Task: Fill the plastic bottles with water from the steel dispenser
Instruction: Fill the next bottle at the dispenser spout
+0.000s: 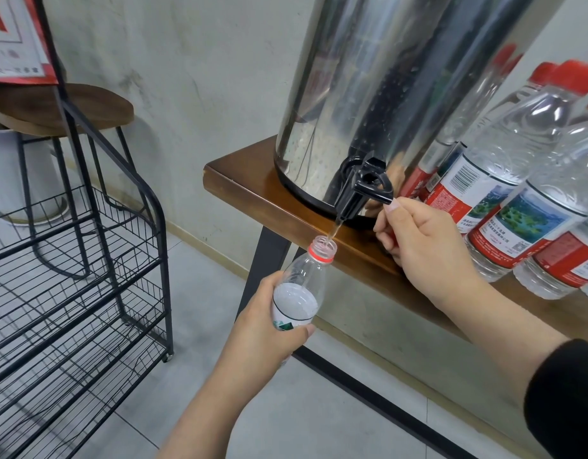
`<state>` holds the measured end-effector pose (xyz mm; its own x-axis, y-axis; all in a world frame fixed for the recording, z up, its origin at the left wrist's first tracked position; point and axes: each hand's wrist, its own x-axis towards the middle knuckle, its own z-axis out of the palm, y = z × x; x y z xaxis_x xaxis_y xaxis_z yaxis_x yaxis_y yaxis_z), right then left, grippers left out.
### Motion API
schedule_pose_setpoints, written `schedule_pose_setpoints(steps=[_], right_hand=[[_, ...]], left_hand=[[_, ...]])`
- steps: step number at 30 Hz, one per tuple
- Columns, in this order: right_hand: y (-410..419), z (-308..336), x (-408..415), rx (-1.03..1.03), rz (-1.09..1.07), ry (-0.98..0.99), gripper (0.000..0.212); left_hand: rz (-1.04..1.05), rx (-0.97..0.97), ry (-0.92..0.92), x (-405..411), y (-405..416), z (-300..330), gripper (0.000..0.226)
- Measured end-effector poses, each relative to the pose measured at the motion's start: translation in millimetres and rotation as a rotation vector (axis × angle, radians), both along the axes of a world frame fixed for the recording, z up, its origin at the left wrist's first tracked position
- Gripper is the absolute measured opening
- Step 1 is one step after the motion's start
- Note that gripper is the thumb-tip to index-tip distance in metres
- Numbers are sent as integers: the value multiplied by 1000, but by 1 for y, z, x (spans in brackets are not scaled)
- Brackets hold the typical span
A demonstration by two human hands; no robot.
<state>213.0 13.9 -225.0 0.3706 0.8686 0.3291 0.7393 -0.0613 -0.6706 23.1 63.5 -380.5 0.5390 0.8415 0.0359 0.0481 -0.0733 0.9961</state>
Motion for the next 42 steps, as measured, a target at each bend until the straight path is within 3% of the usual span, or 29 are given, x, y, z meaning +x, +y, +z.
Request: schedule_pose_setpoints(steps=[42], right_hand=[[0, 2, -2, 0, -12, 13, 42]], left_hand=[[10, 20, 41, 3, 1, -4, 72]])
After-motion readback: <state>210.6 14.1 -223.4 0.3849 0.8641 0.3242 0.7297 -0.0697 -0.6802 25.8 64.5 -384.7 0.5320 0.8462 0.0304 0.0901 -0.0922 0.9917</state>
